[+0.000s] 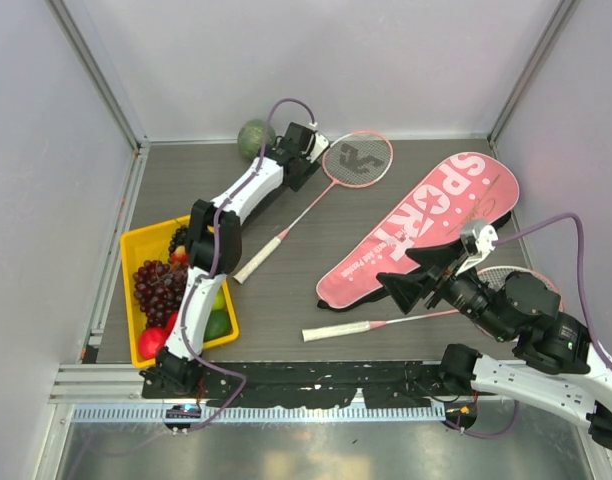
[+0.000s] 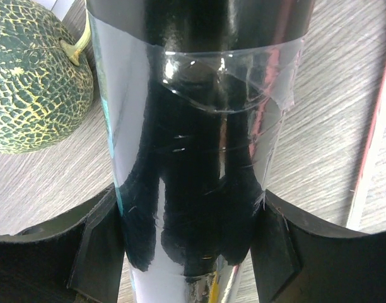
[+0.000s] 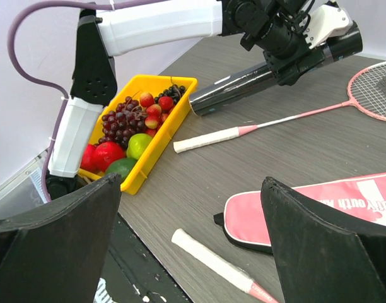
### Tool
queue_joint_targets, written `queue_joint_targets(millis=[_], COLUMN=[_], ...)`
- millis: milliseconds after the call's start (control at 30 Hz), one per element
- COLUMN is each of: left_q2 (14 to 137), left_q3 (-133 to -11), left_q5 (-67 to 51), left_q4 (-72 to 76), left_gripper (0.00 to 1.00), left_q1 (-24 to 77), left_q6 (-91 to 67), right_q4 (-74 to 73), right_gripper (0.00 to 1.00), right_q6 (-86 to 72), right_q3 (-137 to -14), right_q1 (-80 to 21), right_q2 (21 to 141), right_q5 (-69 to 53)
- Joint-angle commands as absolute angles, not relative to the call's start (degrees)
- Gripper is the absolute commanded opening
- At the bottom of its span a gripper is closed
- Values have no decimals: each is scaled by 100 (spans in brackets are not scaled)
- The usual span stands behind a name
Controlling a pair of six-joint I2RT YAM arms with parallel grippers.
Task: Pack up the badminton gear
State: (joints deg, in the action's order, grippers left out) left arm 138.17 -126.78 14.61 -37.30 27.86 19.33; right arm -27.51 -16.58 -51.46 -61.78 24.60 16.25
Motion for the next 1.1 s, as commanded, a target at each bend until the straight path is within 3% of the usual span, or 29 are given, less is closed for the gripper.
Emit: queue_joint_targets(millis=[0, 167, 467, 600, 800, 967, 1067], left_q2=[13957, 13948, 13685, 13483, 13149, 12631, 12034], left_q3=[-13183, -13149, -12806, -12657, -12419, -12480, -12472], left_q5=[1732, 1705, 1486, 1319, 1169, 871, 537], left_q4=[-4069, -4096, -4096, -4096, -4052, -4280, -4333], left_gripper=[39, 46, 69, 89, 99, 99, 100], left_q1=[2725, 2725, 2725, 2725, 2725, 2733, 2742], left_q6=[1705, 1679, 1644, 1670, 1617, 1591, 1556], right_q4=[-2654, -2689, -2751, -2751, -2769, -2698, -2934], right_gripper=[95, 95, 95, 96, 96, 96, 95], right_q6=[-1529, -1494, -1661, -1723, -1828, -2065, -2687], right_q3=[-5511, -5563, -5476, -5484, -5484, -5204, -5001], right_q1=[-6196, -6205, -6196, -6205, -6205, -6188, -6196], right_q2=[2400, 2303, 2188, 2180, 2180, 2311, 2661], right_q5=[1723, 1731, 1670, 1652, 1608, 1898, 2695])
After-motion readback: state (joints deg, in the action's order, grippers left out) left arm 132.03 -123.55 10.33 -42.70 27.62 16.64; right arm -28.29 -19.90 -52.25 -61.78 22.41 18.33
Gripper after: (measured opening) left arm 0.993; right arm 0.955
